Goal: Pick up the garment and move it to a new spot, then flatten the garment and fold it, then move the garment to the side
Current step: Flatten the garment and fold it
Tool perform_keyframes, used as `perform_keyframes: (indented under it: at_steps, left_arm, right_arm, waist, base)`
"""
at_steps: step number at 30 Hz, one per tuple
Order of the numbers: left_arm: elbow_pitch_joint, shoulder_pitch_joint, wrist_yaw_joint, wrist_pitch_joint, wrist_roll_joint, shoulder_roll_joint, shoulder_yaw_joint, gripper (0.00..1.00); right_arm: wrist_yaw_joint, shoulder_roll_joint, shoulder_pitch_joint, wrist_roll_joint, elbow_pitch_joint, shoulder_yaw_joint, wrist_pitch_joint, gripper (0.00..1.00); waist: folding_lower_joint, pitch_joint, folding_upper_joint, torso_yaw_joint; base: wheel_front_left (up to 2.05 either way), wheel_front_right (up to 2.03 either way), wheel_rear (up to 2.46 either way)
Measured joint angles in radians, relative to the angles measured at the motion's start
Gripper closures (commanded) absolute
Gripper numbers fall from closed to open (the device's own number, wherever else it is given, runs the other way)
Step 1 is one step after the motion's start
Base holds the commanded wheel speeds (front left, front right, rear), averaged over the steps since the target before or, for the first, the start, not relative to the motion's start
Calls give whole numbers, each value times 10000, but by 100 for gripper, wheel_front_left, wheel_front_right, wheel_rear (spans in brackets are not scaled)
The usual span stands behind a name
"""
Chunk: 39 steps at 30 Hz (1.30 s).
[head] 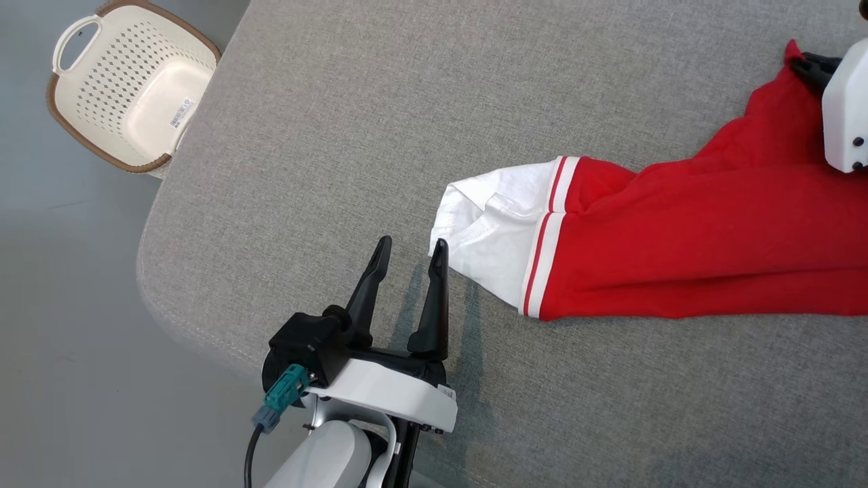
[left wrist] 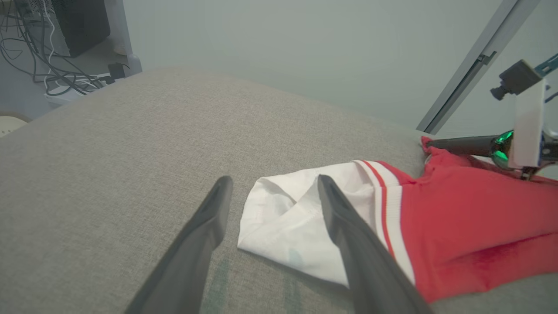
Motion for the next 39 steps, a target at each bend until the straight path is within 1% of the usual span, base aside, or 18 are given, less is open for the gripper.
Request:
perform_keyframes:
  at_steps: [6,9,14,17,19,21,22,23,26,28,31,36,39]
  left_arm:
    - [399,-122,-150,0,104,-4,10,0]
    - [594,-155,-190,0,293,2,272,0]
    - [941,-240,-347,0,750,-10,880,0]
    - [1214,-242,-454,0,1062,-12,1373,0]
    - [1367,-229,-541,0,1243,-8,1741,0]
    - [1524,-179,-650,0,1438,-12,2136,0]
    - [1653,-58,-784,-2,1611,-17,2573,0]
    - [1716,68,-815,0,1720,-17,2830,0]
    - [1806,470,-972,-2,1918,0,3513,0]
    - [1824,620,-1089,-2,2042,-2,3810,0]
    - [1827,849,-1244,-2,2169,-6,4113,0]
    - [1812,1033,-1340,-2,2295,-10,4370,0]
    - [1814,1121,-1398,-2,2295,-4,4456,0]
  right_arm:
    - [-2,-125,50,178,104,111,-1576,100]
    - [0,81,51,305,-63,155,-2316,100]
    - [0,117,-12,637,-704,92,-3703,100]
    - [0,65,157,993,-1427,71,-4324,100]
    - [0,-35,509,1513,-2080,13,-4583,100]
    - [0,-203,997,2021,-2769,-21,-4792,100]
    - [-6,-359,1610,2978,-3415,-330,-4974,100]
    - [-4,-418,1937,3323,-3791,-341,-4974,100]
    - [-2,-533,2815,3797,-4916,-238,-4976,100]
    - [-2,-788,3401,4197,-5618,-203,-4976,100]
    - [-2,-1352,4332,4767,-6715,-44,-4757,100]
    - [-2,-2627,5656,5835,-8309,132,-4224,100]
    - [-2,-3398,6344,6259,-9085,290,-3824,100]
  waist:
    - [0,-415,0,-93]
    - [0,-619,0,-442]
    - [0,-1048,0,-1230]
    - [0,-1368,0,-1771]
    - [1,-1609,0,-2149]
    - [0,-1892,0,-2531]
    - [0,-2216,0,-2905]
    - [0,-2391,0,-3088]
    - [0,-2886,0,-3708]
    - [0,-3228,0,-4106]
    - [0,-3691,0,-4688]
    - [0,-4272,0,-5521]
    - [0,-4499,0,-5907]
  base:
    - [0,0,0]
    - [0,0,0]
    - [0,0,0]
    - [0,0,0]
    - [0,0,0]
    - [0,0,0]
    - [0,0,0]
    - [0,0,0]
    - [0,0,0]
    - [0,0,0]
    - [0,0,0]
    - [0,0,0]
    - [0,0,0]
